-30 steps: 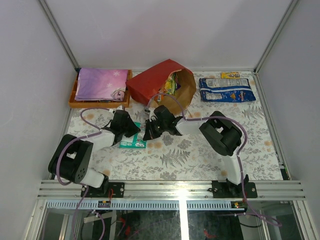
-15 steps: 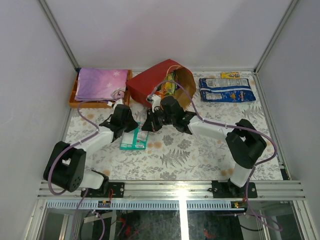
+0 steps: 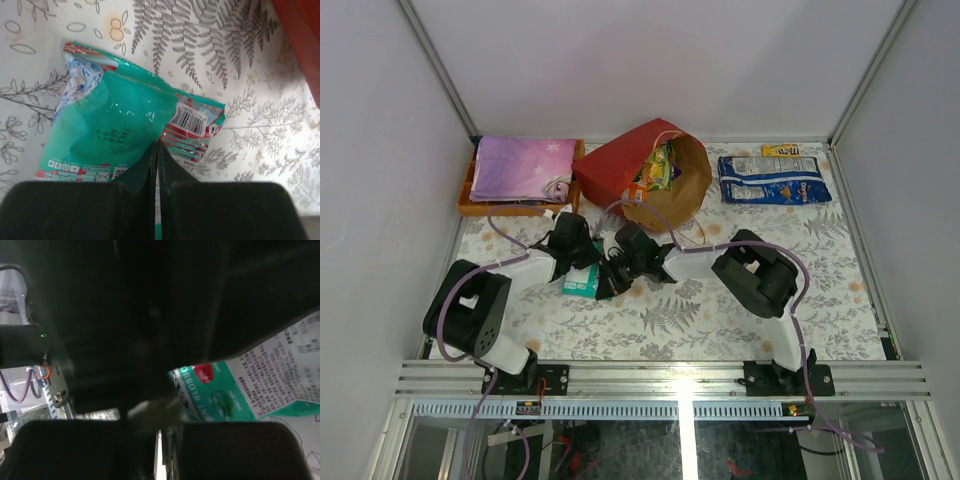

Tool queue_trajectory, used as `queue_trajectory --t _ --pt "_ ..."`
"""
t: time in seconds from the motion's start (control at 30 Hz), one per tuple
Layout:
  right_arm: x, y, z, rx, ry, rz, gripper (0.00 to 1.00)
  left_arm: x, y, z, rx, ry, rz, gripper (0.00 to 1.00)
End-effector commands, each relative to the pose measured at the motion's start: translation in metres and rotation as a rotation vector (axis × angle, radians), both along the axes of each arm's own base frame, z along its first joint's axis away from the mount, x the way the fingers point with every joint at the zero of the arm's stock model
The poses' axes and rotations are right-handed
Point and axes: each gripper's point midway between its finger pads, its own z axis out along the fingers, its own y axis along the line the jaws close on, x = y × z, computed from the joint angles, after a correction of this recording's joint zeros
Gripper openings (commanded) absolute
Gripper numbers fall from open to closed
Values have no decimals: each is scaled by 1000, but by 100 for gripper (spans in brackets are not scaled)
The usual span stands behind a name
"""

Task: Take the snacks out of the paper bag
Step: Adjust the snack at the center of the board.

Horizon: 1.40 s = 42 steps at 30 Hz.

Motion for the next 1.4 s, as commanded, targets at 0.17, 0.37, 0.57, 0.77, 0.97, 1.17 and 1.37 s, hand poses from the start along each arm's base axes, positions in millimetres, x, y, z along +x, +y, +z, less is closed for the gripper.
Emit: queue_trajectory --t 0.17,0.37,0.57,0.77,0.97,1.17,1.37 --pt "24 -18 -13 -126 73 -127 0 -21 11 -33 27 98 32 0" --pt "27 -31 -24 -168 109 -163 0 -20 14 -31 46 97 41 0" --pt "26 -35 39 -3 -38 -146 0 -5 17 18 59 -10 45 0" --pt "49 -74 130 250 -140 -223 29 -8 3 71 38 -78 -19 39" --pt "100 -160 156 324 -138 -458 61 -48 -21 65 172 0 -117 72" --pt "118 -197 142 270 -140 -545 65 -69 -32 33 285 74 -136 74" --pt "117 -197 131 278 -102 -540 65 -62 -44 1 304 108 -152 74"
